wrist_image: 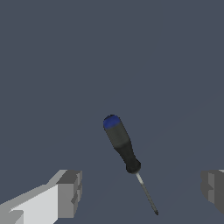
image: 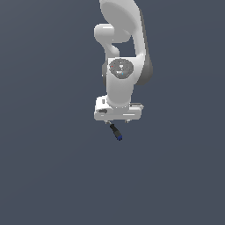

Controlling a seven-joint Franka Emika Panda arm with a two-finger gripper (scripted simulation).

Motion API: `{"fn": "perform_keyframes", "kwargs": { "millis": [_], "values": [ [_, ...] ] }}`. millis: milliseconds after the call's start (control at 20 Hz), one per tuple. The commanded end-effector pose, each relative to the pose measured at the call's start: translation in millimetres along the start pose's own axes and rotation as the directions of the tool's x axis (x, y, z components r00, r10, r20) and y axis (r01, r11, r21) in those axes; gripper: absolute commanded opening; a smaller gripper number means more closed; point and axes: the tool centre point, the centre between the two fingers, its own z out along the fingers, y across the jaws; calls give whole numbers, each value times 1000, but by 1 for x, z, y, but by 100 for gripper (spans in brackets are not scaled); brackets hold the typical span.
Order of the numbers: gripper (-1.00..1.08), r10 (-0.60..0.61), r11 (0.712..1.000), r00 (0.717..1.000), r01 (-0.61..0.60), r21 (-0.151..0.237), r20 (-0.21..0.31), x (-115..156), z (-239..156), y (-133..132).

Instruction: Pick up the object and move it to a goal position.

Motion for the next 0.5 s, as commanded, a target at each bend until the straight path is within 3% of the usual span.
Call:
{"fn": "perform_keyframes", "kwargs": {
  "millis": [0, 450],
  "values": [
    [100, 0, 1000, 1000, 0, 0, 0, 0, 0, 0],
    [100, 58, 998, 998, -59, -13, -16, 4, -9, 41]
  ]
}}
